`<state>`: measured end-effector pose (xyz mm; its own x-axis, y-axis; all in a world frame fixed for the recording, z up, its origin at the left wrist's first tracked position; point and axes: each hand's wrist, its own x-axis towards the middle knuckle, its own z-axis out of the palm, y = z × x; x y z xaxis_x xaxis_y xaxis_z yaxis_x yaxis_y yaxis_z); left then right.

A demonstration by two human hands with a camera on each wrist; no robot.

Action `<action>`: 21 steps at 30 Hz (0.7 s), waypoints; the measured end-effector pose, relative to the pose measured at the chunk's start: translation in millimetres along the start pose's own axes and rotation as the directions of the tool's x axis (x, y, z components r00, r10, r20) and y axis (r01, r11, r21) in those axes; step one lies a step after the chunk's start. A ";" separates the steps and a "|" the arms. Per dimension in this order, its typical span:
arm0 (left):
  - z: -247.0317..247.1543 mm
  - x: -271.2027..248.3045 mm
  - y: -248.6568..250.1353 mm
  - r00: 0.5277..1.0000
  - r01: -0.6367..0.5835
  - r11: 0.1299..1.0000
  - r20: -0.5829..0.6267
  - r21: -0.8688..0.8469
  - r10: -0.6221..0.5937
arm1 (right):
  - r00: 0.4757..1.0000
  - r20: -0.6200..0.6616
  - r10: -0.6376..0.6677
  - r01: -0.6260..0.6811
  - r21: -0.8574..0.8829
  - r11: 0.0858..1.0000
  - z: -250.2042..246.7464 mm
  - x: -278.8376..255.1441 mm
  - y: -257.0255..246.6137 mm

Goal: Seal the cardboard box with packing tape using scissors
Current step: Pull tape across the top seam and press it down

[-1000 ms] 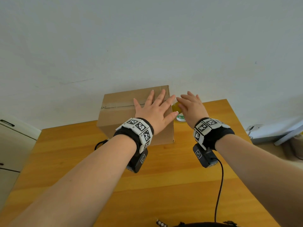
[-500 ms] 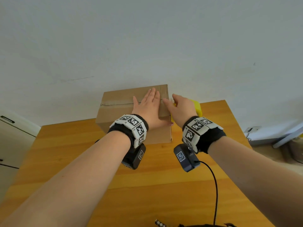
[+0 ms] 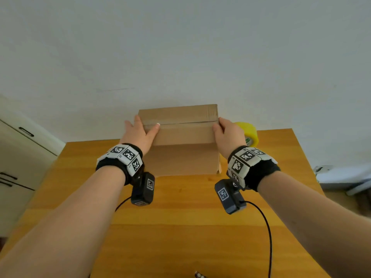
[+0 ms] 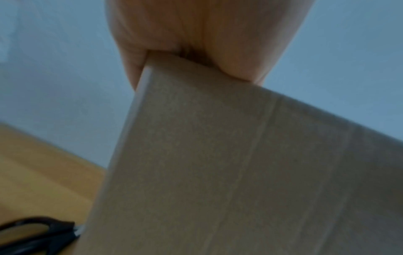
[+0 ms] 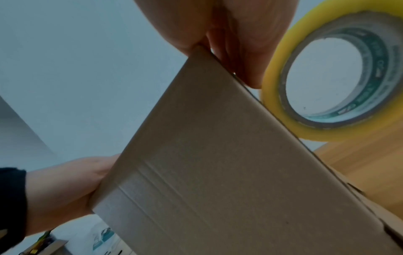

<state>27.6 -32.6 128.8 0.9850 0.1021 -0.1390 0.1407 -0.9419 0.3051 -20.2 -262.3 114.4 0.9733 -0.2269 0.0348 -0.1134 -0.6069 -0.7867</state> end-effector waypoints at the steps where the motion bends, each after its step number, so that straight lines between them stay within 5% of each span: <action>1: -0.9 0.4 -1.1 1.000 -0.014 1.000 -0.002 -0.026 0.014 | 1.000 -0.008 -0.004 0.004 0.012 1.000 1.2 0.4 -0.3; 11: -7.8 4.9 -19.3 0.992 -0.118 0.981 0.026 -0.156 0.124 | 0.990 -0.013 0.140 -0.137 0.128 0.982 0.0 -0.2 -11.4; 21: -11.8 11.7 -40.8 0.970 -0.166 0.945 0.128 -0.282 0.209 | 0.990 -0.124 0.069 -0.099 -0.256 0.962 4.3 0.0 -32.6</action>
<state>34.5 10.7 125.8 0.9716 -0.1387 -0.1917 -0.0027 -0.8167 0.5771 -15.6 -239.2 137.3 0.9309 -0.3610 0.0562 -0.2567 -0.7558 -0.6024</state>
